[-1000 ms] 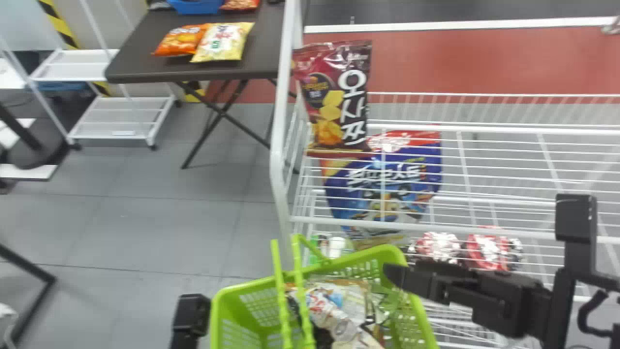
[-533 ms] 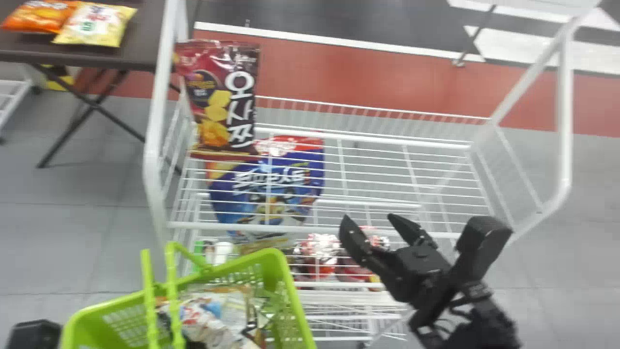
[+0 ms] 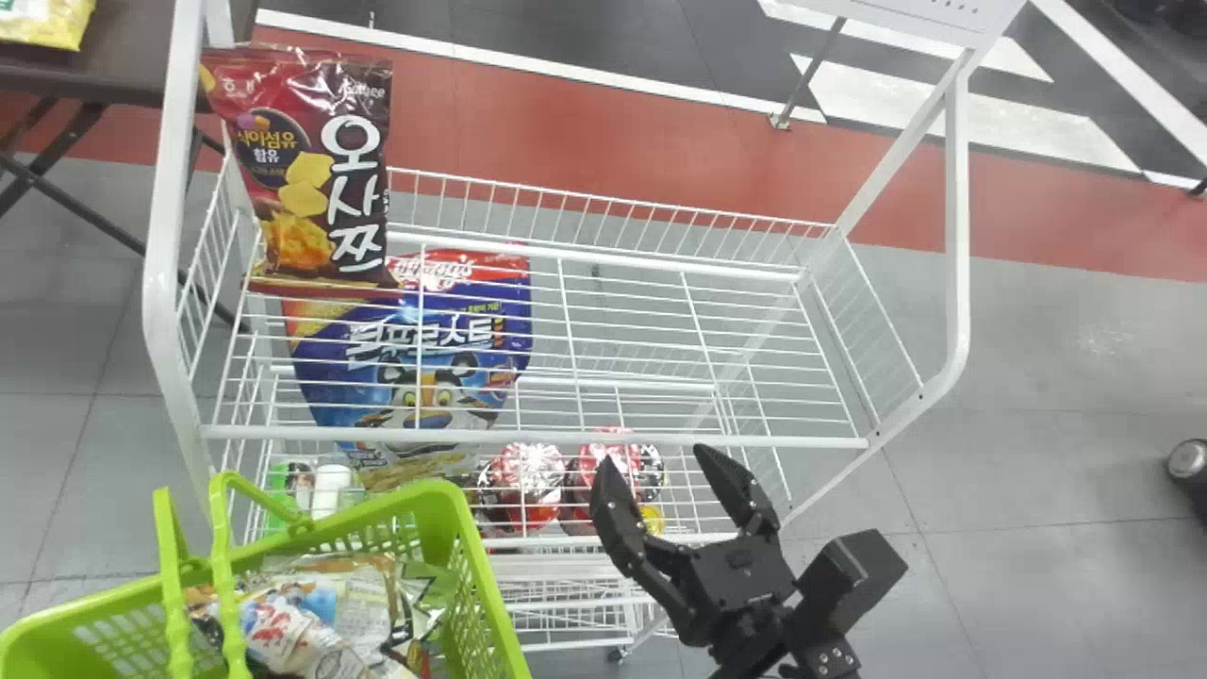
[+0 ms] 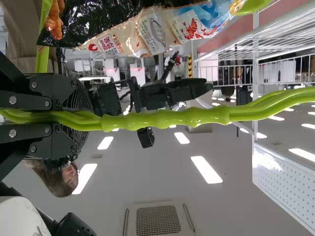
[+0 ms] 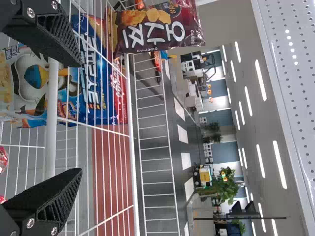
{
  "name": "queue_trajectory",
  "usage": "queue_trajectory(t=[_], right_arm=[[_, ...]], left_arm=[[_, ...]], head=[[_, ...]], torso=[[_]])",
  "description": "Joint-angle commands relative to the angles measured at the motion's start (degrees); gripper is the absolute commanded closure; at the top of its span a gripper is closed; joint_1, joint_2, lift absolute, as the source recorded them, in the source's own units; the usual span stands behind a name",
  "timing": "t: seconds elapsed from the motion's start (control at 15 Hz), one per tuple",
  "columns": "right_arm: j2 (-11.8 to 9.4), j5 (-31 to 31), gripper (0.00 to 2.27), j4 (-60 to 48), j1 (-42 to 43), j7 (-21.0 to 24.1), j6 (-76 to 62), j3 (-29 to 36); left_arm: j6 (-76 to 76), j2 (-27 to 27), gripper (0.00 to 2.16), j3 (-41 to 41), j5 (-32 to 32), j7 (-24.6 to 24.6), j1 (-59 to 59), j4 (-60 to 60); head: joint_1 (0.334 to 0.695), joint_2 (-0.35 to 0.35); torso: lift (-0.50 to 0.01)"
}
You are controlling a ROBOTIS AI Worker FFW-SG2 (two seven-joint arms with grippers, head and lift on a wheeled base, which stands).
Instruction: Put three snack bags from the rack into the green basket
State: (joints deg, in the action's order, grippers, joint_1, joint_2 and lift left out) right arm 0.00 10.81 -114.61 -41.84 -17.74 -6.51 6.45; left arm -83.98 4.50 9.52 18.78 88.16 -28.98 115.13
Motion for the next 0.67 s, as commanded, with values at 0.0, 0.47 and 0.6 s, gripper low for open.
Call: queue_trajectory(t=[0.0,0.47,0.6], right_arm=[[0.05,0.00,0.05,0.08,-0.44,0.16,-0.56,-0.04],[0.05,0.00,0.06,-0.09,-0.79,0.42,-0.91,-0.39],[0.05,0.09,0.06,0.00,-0.79,0.42,-0.73,-0.39]], left_arm=[[0.00,0.07,2.15,-0.03,-0.05,0.00,-0.03,0.09],[0.00,0.07,2.15,-0.03,-0.14,-0.09,-0.03,-0.17],[0.00,0.16,2.15,-0.03,-0.14,-0.09,-0.03,-0.17]], head=[[0.695,-0.350],[0.695,-0.350],[0.695,-0.350]], torso=[[0.000],[0.000],[0.000]])
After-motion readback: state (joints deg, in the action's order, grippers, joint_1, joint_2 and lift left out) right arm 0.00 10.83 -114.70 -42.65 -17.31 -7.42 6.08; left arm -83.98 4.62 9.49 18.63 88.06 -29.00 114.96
